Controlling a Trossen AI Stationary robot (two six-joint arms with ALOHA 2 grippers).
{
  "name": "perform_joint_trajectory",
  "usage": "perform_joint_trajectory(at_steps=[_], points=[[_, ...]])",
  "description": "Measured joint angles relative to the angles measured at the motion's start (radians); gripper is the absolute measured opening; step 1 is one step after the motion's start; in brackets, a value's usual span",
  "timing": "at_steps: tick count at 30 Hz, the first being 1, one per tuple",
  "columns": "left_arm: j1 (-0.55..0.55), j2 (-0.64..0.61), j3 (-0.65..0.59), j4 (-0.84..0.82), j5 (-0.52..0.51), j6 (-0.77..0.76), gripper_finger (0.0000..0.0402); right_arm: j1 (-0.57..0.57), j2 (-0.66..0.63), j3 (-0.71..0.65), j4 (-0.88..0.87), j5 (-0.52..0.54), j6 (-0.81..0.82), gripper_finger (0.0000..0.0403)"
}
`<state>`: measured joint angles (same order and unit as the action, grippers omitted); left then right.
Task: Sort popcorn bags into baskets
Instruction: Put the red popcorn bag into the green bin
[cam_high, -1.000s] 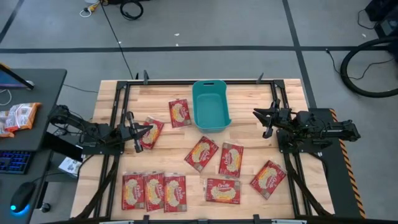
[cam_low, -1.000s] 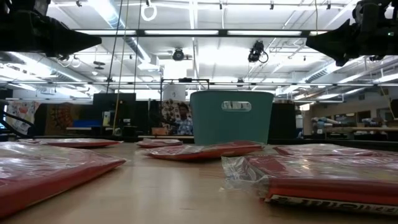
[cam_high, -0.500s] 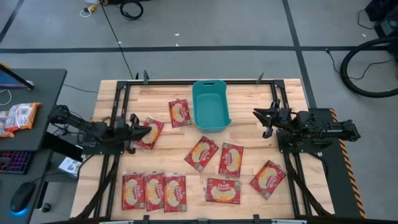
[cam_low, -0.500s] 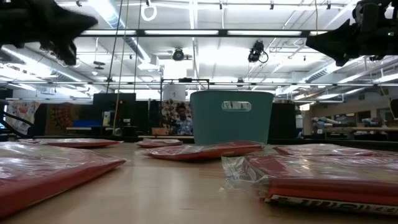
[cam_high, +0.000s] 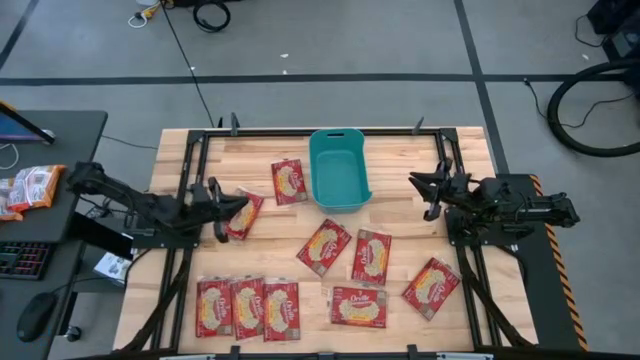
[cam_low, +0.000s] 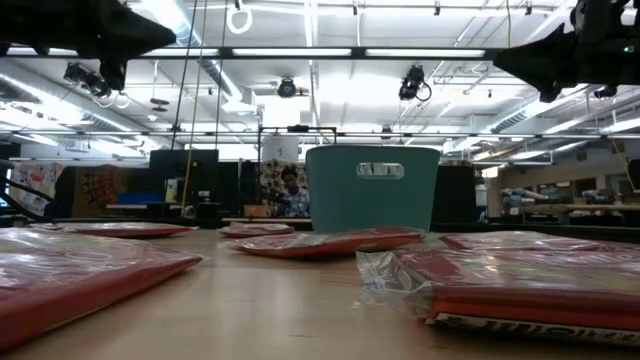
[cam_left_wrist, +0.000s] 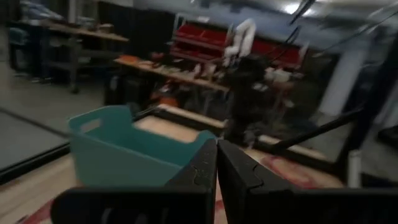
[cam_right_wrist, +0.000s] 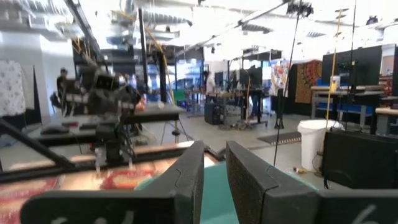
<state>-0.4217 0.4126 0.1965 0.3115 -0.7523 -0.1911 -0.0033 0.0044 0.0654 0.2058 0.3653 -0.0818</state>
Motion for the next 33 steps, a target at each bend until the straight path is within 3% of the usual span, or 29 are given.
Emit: perform_joint_trajectory(at_steps=[6, 14, 20, 27, 33], points=[[0.018, 0.131, 0.043, -0.016, 0.012, -0.077, 0.0018, 0.000, 0.000, 0.000, 0.067, -0.043, 0.054, 0.0073], [0.071, 0.258, 0.117, -0.153, 0.092, -0.232, 0.0056, 0.000, 0.005, 0.000, 0.042, -0.321, 0.197, 0.0073], [0.144, 0.355, 0.183, -0.322, 0.210, -0.345, 0.0097, 0.000, 0.044, 0.000, -0.038, -0.264, 0.205, 0.0073], [0.224, 0.471, 0.323, -0.660, 0.312, -0.481, 0.0101, 0.025, 0.103, 0.000, 0.046, -0.282, 0.166, 0.0073], [0.230, 0.624, 0.433, -0.773, 0.336, -0.477, 0.0101, 0.066, 0.253, 0.000, 0.072, -0.172, 0.130, 0.0073]])
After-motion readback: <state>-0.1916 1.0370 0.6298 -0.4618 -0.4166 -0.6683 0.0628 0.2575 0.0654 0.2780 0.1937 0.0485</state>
